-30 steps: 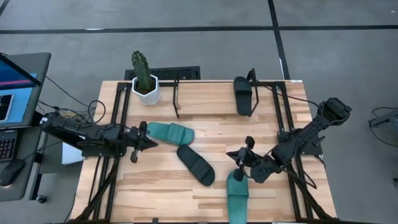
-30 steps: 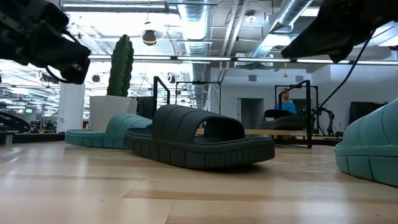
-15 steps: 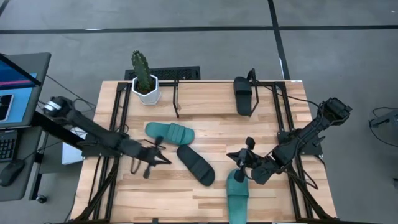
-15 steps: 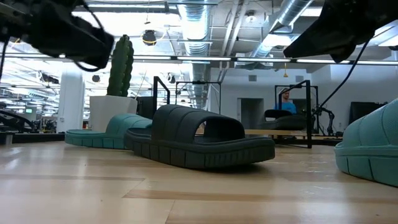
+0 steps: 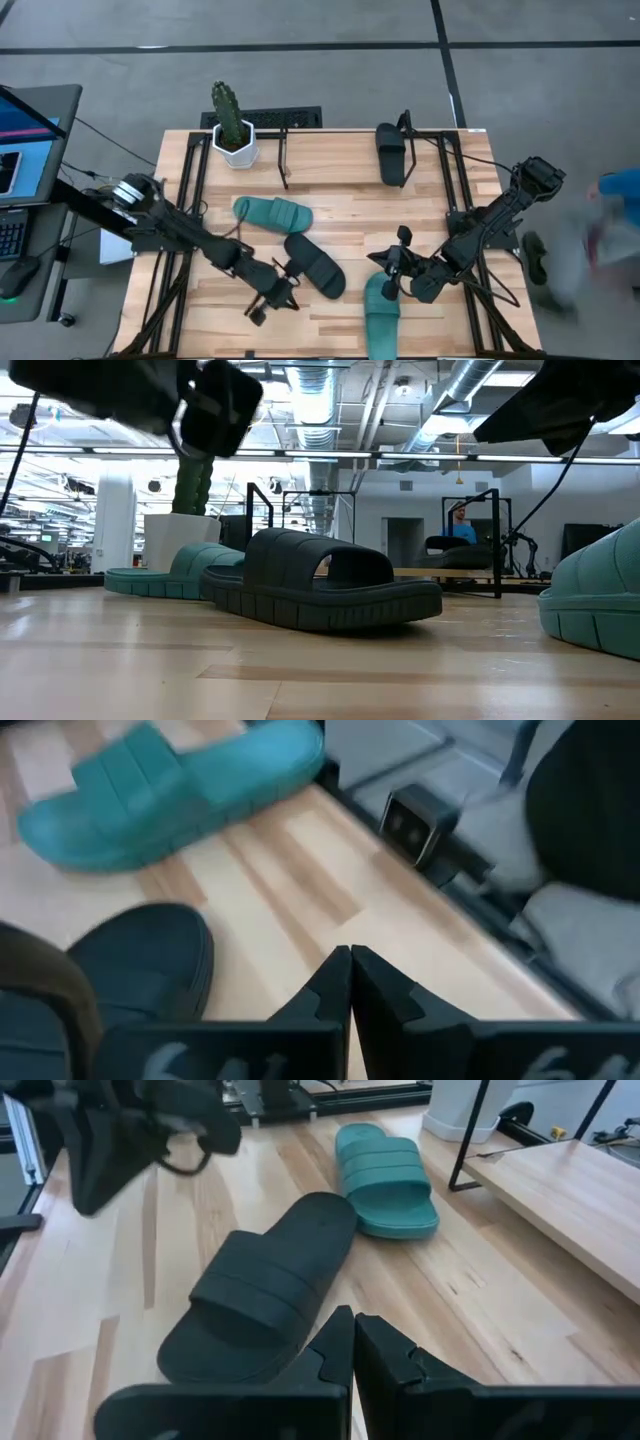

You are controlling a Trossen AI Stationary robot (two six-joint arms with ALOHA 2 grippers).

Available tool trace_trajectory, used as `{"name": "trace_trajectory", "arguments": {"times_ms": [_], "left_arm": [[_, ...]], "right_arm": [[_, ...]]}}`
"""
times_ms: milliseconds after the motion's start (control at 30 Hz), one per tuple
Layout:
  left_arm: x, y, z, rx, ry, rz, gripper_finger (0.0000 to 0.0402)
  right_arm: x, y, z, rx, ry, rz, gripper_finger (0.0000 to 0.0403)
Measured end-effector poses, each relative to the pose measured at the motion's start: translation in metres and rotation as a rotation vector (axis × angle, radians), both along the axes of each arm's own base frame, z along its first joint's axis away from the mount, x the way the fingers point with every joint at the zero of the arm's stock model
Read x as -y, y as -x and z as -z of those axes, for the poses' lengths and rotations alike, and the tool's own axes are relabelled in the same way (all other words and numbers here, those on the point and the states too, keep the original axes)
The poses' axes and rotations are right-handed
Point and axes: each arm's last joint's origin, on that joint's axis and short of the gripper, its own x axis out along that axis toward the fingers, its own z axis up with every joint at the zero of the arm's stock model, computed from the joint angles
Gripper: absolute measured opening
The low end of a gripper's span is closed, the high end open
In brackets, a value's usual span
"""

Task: Pick and place slides into the shelf
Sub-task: Put the black slide on the shelf

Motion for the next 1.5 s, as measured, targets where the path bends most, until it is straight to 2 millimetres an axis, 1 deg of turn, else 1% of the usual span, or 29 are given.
{"name": "trace_trajectory", "arguments": {"times_ms": [133,200,300,467,600,700,800,933,1000,1067,1167,1300,1500], "left_arm": [[-0.003,-0.018,0.008,-0.053,-0.056,-0.018,0.0000],[-0.009,-0.027,0.010,-0.068,-0.068,-0.037,0.0000],[-0.022,-0.036,0.013,-0.102,-0.107,-0.069,0.0000],[-0.043,-0.044,0.014,-0.101,-0.143,-0.107,0.0000],[-0.049,-0.047,0.013,-0.097,-0.136,-0.124,0.0000],[-0.044,-0.046,0.012,-0.097,-0.090,-0.107,0.0000],[-0.033,-0.044,0.009,-0.090,-0.046,-0.074,0.0000],[-0.022,-0.039,0.010,-0.081,-0.090,-0.099,0.0000],[-0.019,-0.039,0.009,-0.073,-0.124,-0.185,0.0000],[-0.018,-0.041,0.003,-0.083,-0.169,-0.264,0.0000],[-0.015,-0.042,-0.005,-0.111,-0.228,-0.318,0.0000],[-0.013,-0.043,-0.014,-0.155,-0.233,-0.328,0.0000],[-0.011,-0.042,-0.011,-0.225,-0.169,-0.310,0.0000]], "right_arm": [[0.000,0.000,0.000,0.000,0.009,0.002,0.0000],[0.001,-0.001,0.000,0.006,0.017,0.014,0.0000],[0.001,-0.001,0.000,0.009,0.022,0.019,0.0000],[0.002,0.000,0.000,-0.004,0.048,0.008,0.0000],[0.003,0.001,0.001,-0.020,0.063,0.008,0.0000],[0.003,0.001,0.002,-0.026,0.069,0.008,0.0000],[0.003,0.001,0.002,-0.029,0.071,0.008,0.0000],[0.004,0.002,0.001,-0.026,0.069,0.008,0.0000],[0.004,0.002,0.000,-0.023,0.066,0.009,0.0000],[0.004,0.002,0.000,-0.024,0.068,0.009,0.0000],[0.004,0.002,0.000,-0.023,0.068,0.010,0.0000],[0.004,0.002,0.000,-0.022,0.068,0.010,0.0000],[0.003,0.002,0.000,-0.019,0.050,0.012,0.0000]]}}
